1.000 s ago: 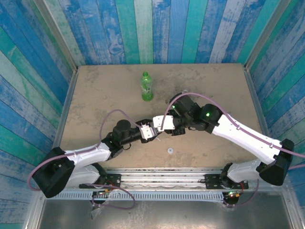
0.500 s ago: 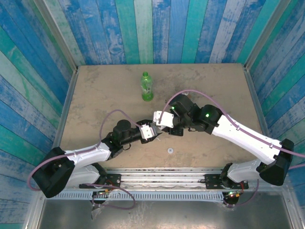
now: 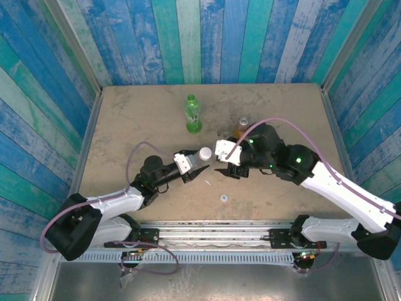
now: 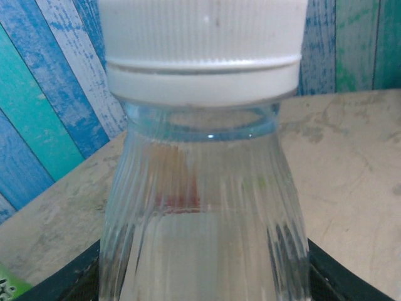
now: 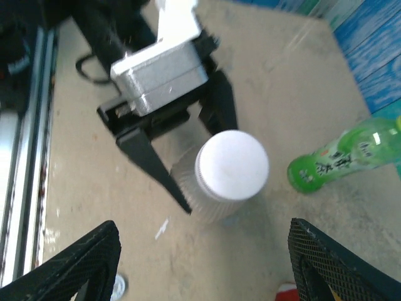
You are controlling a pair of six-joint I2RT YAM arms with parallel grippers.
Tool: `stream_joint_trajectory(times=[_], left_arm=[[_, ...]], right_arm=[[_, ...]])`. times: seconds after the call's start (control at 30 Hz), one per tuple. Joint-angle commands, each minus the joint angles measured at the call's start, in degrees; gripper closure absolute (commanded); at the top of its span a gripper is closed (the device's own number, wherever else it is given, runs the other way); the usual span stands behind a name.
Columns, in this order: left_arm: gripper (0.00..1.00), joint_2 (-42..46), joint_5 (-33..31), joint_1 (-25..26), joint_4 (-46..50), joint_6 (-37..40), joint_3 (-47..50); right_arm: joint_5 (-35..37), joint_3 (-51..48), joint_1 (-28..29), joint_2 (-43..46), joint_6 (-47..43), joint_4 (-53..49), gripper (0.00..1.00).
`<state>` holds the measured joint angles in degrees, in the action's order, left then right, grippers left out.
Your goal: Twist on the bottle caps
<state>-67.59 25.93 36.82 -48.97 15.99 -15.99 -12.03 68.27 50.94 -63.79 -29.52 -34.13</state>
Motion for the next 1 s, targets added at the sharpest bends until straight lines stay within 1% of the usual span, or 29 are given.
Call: stream_joint_trajectory(times=[0.0,0.07,0.13,0.27,0.37,0.53,0.67,0.77,0.83,0.9,0.97], left_arm=[[0.70,-1.95,3.72,-0.26,-5.03,-8.43,-1.41],[0.70,-2.67,3.00,-0.25,-6.98,-10.29,-1.40],[0.70,-3.12,0.04,-0.25,-7.77,-11.23,-1.27],[0.69,-3.67,-7.69,-0.34,-10.88,-12.97,-0.35],[0.69,-3.99,-17.07,-0.51,-13.35,-14.00,0.73],[0.71,-9.03,-33.93,-2.36,-18.18,-17.27,2.03],[0.72,-12.84,-45.26,-3.39,-21.22,-19.38,3.01],[0.71,-14.13,-53.88,-3.51,-23.18,-20.94,4.76],[0.71,-13.50,-59.73,-3.57,-20.70,-22.32,5.17],[0.70,-11.93,-65.49,-3.81,-13.46,-24.11,3.88],[0.70,-10.78,-69.73,-4.12,-12.04,-25.92,4.40]], right_arm=[[-5.75,-3.95,-2.02,3.17,8.72,10.43,0.27],[-5.93,-6.08,-3.18,4.46,12.72,14.70,0.27],[-5.04,-8.05,-4.00,5.12,15.10,17.51,0.27],[-4.68,-10.48,-4.22,4.85,14.36,19.66,0.24],[-6.27,-11.78,-4.18,4.22,13.92,21.18,0.23],[-7.84,-12.55,-4.19,2.82,13.19,21.94,0.21],[-8.18,-12.64,-4.23,1.83,12.78,21.97,0.21],[-8.18,-12.83,-4.23,1.32,12.66,21.97,0.21],[-8.22,-12.99,-4.21,1.04,12.73,22.03,0.21],[-8.42,-13.24,-4.18,0.70,12.71,22.15,0.21],[-8.61,-13.40,-4.22,0.30,12.79,22.42,0.21]])
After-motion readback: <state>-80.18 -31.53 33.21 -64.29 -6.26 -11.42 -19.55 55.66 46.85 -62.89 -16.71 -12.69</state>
